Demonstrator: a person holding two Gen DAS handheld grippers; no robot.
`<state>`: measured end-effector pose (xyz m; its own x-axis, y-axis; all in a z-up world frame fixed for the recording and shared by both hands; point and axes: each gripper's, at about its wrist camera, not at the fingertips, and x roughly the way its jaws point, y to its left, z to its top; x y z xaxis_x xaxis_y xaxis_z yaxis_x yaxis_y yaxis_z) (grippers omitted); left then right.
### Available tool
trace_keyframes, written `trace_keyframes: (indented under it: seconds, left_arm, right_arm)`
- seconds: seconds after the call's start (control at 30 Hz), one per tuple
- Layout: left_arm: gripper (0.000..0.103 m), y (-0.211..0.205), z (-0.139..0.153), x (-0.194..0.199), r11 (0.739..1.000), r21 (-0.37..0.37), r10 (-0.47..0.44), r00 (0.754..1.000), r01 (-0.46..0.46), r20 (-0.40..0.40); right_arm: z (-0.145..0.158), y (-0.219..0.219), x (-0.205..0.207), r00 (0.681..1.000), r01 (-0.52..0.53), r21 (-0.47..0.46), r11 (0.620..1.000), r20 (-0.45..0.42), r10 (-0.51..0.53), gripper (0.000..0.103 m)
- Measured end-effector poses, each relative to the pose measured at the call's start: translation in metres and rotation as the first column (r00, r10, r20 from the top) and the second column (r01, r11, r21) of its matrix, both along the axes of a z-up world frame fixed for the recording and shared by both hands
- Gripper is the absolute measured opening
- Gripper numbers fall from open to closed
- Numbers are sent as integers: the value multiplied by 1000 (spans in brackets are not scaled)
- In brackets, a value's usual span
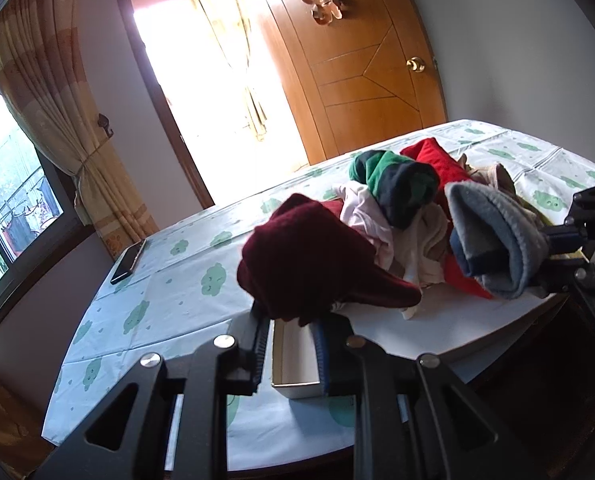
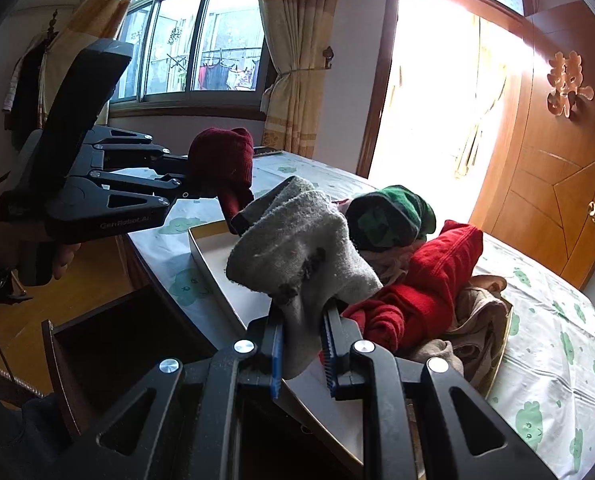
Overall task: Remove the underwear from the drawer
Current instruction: 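Lower both socks onto the tray pile and open both tools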
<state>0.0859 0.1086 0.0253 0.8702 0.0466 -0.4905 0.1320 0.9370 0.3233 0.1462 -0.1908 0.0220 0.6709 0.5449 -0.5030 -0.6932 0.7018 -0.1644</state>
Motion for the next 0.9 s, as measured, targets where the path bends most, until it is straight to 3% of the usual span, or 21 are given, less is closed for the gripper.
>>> trace_keyframes:
  seconds: [0.7,0.9]
  left_arm:
    - [19,2,-47,40,999,-29,9,984,-15,-175]
    - [30,2,-50,44,999,-34,26,983,-33,-182]
  right_arm:
    - [-30,25,36,988,35,-104,994,-145,-49,18]
    - [-28,26,44,986,43,-87,995,-158,-57,24]
